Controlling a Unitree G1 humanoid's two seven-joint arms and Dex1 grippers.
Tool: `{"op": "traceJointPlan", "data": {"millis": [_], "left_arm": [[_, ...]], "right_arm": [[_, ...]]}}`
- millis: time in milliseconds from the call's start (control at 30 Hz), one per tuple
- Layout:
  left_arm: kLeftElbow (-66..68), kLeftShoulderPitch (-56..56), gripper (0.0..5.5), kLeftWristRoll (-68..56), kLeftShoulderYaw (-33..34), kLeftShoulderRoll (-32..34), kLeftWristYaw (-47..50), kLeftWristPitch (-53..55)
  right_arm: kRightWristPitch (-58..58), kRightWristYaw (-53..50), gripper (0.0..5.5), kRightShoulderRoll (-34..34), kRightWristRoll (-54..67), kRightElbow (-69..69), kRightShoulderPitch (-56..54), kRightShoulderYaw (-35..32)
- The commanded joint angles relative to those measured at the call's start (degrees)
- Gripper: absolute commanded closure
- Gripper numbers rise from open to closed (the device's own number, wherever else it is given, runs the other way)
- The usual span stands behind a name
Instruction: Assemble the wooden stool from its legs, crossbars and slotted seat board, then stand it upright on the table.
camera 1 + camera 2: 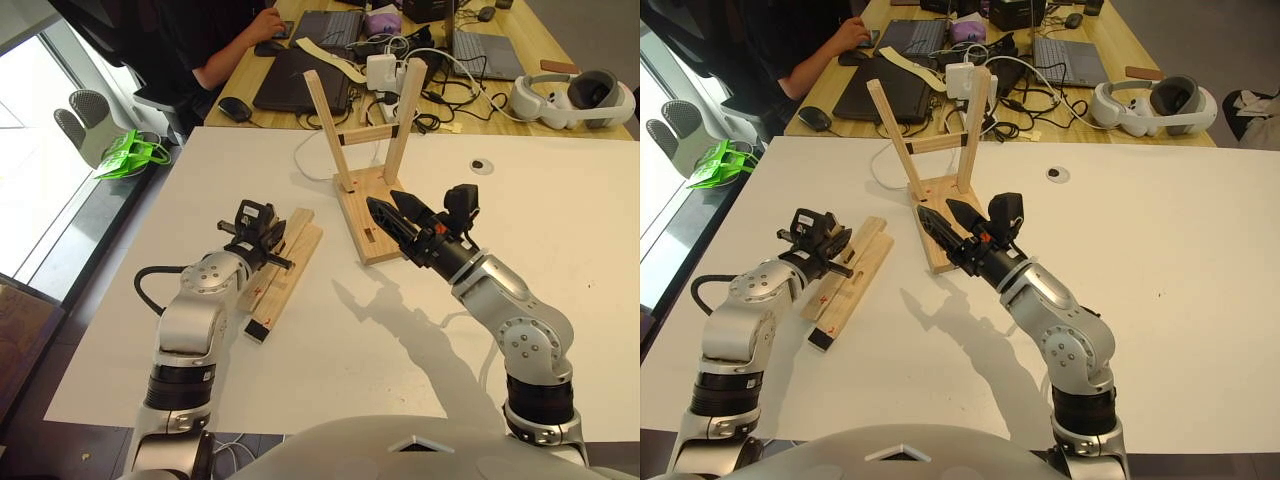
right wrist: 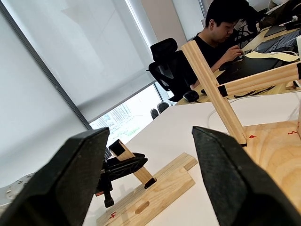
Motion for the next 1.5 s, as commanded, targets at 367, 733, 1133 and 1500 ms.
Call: {"op": "traceJointPlan", "data": {"millis": [367, 733, 1133, 1500], "left_arm": [[6.57, -3.33, 5.1, -1.8, -3.41, -7.61, 4.29, 9.27], [6.43, -5.42, 5.1, 1.71, -6.49, -12.61, 8.58, 4.56], [2.74, 2.61, 5.1, 7.42, -12.44, -9.54, 8.51, 0.03], [13.22, -6.04, 5.1, 7.44, -16.73, -5.96, 0.61, 6.83]], "right_arm": [[-0.11, 0.17, 2.25, -0.38, -1.01, 0.34, -0.97, 0.82], [-0.69, 0.55, 2.25, -0.35, -1.85, 0.17, -0.48, 0.83], [-1.07, 1.02, 2.25, -0.44, -2.53, 0.46, -0.46, 1.08], [-1.2, 1.11, 2.25, 0.1, -3.22, 0.71, -0.67, 1.19]]}}
